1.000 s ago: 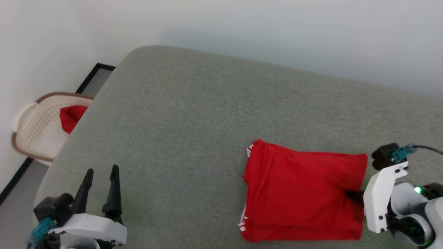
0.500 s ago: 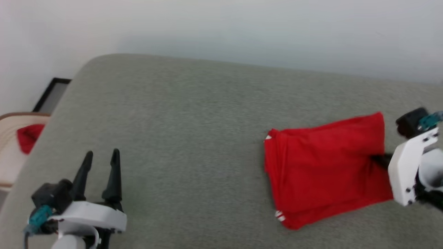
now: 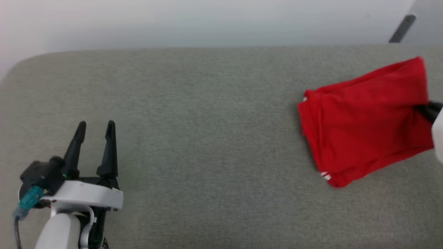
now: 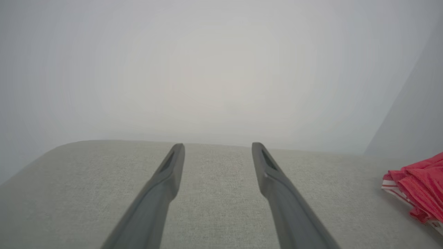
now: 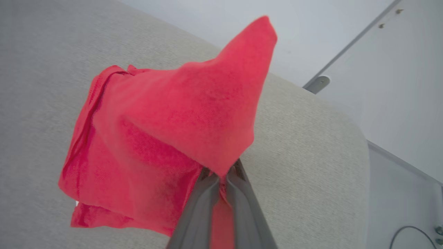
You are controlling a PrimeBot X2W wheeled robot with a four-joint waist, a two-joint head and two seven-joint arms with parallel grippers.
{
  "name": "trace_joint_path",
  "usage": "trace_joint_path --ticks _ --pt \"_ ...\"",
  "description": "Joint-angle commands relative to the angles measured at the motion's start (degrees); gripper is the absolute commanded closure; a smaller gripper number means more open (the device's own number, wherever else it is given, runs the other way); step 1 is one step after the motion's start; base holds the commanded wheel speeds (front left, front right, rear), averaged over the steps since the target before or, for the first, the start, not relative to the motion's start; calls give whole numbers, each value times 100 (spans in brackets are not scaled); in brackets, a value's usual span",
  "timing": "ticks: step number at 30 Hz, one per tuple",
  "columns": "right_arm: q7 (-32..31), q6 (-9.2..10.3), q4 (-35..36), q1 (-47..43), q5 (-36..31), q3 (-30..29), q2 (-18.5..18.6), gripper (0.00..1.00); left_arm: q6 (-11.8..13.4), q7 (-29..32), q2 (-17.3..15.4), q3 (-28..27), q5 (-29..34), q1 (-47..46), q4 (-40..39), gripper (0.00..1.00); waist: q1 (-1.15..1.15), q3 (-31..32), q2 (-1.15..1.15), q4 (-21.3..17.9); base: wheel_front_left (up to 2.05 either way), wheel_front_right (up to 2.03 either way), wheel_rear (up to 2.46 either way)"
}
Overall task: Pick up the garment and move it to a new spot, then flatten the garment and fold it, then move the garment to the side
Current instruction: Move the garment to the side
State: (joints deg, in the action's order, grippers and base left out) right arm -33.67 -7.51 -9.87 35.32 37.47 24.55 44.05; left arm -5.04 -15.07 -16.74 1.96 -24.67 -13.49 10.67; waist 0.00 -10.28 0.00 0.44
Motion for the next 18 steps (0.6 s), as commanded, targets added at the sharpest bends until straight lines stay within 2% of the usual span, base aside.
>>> trace_joint_path --ticks 1,9,16,18 --pt "126 4 -55 171 -11 47 90 100 -21 -3 -13 -34 41 -94 -39 0 0 -362 0 -380 0 0 0" --pt "800 4 -506 749 -109 346 639 100 -96 -5 -94 -78 143 -353 -165 0 0 -759 0 -699 0 0 0" --pt "1229 5 -1009 1219 -365 568 941 100 -116 -5 -169 -76 237 -563 -290 0 0 -1125 0 -938 0 0 0" --pt "1332 5 -1142 1327 -473 611 923 100 -130 -4 -221 -71 244 -619 -308 0 0 -1236 0 -1004 0 0 0"
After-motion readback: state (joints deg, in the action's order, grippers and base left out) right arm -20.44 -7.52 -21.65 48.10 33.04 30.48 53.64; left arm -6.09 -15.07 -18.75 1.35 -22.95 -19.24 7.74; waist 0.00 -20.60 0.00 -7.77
